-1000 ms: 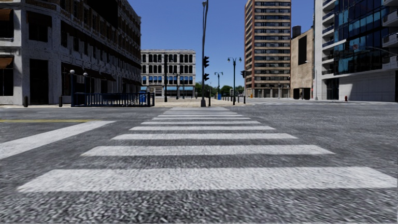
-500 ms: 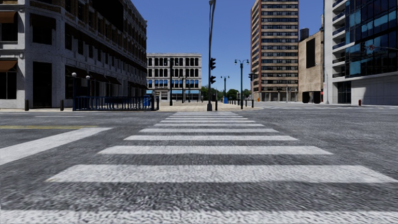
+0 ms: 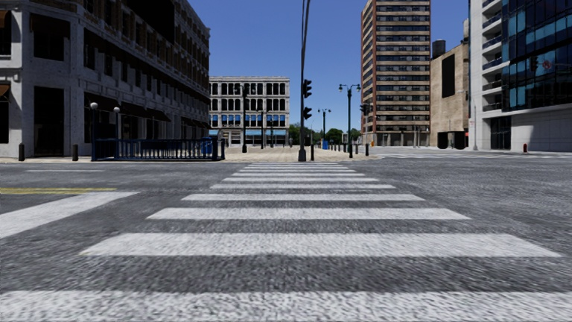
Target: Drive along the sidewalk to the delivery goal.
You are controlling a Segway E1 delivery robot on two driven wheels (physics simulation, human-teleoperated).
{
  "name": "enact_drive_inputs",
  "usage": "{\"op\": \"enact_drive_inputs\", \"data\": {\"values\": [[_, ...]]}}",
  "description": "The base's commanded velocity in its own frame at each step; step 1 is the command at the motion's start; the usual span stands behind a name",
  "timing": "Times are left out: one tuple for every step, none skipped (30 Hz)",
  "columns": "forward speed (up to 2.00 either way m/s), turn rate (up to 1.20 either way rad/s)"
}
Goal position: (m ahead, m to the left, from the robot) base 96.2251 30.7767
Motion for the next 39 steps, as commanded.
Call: {"op": "enact_drive_inputs", "data": {"values": [[2.00,0.00],[2.00,0.00],[2.00,0.00],[2.00,0.00],[2.00,0.00],[2.00,0.00],[2.00,0.00],[2.00,0.00],[2.00,0.00],[2.00,0.00],[2.00,0.00],[2.00,0.00],[2.00,0.00],[2.00,0.00],[2.00,0.00],[2.00,0.00],[2.00,0.00],[2.00,0.00],[2.00,0.00],[2.00,0.00],[2.00,0.00],[2.00,0.00],[2.00,0.00],[2.00,0.00],[2.00,0.00],[2.00,0.00],[2.00,0.00],[2.00,0.00],[2.00,0.00],[2.00,0.00],[2.00,0.00],[2.00,0.00],[2.00,0.00],[2.00,0.00],[2.00,0.00],[2.00,0.00],[2.00,0.00],[2.00,0.00],[2.00,0.00]]}}
